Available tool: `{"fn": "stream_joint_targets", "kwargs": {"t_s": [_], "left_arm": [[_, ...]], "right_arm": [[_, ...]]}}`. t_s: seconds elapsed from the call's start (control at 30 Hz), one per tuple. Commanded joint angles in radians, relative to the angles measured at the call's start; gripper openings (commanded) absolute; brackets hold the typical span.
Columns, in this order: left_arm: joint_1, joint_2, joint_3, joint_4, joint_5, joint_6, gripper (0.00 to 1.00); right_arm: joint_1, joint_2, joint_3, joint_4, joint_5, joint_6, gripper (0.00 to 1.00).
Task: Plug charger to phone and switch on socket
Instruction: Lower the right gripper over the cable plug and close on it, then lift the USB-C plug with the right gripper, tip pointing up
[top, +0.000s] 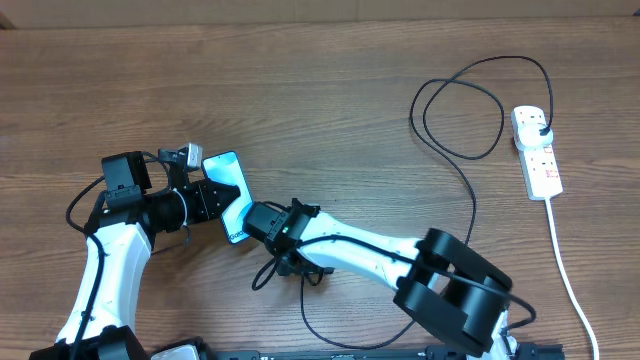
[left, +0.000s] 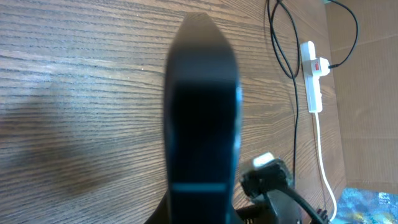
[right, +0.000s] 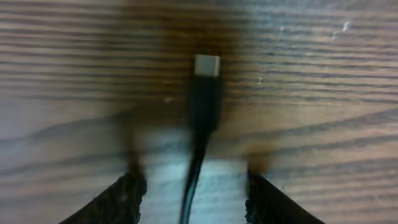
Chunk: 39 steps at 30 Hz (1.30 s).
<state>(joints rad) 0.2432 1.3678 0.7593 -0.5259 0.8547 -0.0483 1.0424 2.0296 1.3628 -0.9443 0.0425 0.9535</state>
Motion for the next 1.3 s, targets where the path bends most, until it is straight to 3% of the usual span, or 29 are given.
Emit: {"fn": "stream_joint_targets", "kwargs": {"t_s": [0.0, 0.4, 0.83, 1.0, 1.27], "left_arm": [[0.004, -0.026, 0.001, 0.003, 0.035, 0.019, 0.04], [0.004, -0.026, 0.001, 0.003, 0.033, 0.019, 0.04], [0.004, -0.026, 0.001, 0.003, 0.033, 0.019, 0.04], [0.004, -0.026, 0.001, 0.003, 0.033, 0.019, 0.04], [0.004, -0.026, 0.001, 0.003, 0.034, 0.019, 0.04]], "right_arm": [[-0.021, 0.025, -0.002, -0.001, 0.009, 0.016, 0.57], [-0.050, 0.027, -0.002, 0.000, 0.016, 0.016, 0.31], [-0.050, 0.027, -0.002, 0.019, 0.016, 0.012, 0.24], [-0.050, 0.027, -0.002, 0.020, 0.016, 0.011, 0.11], [-0.050, 0.027, -0.002, 0.026, 0.021, -0.023, 0.10]]}}
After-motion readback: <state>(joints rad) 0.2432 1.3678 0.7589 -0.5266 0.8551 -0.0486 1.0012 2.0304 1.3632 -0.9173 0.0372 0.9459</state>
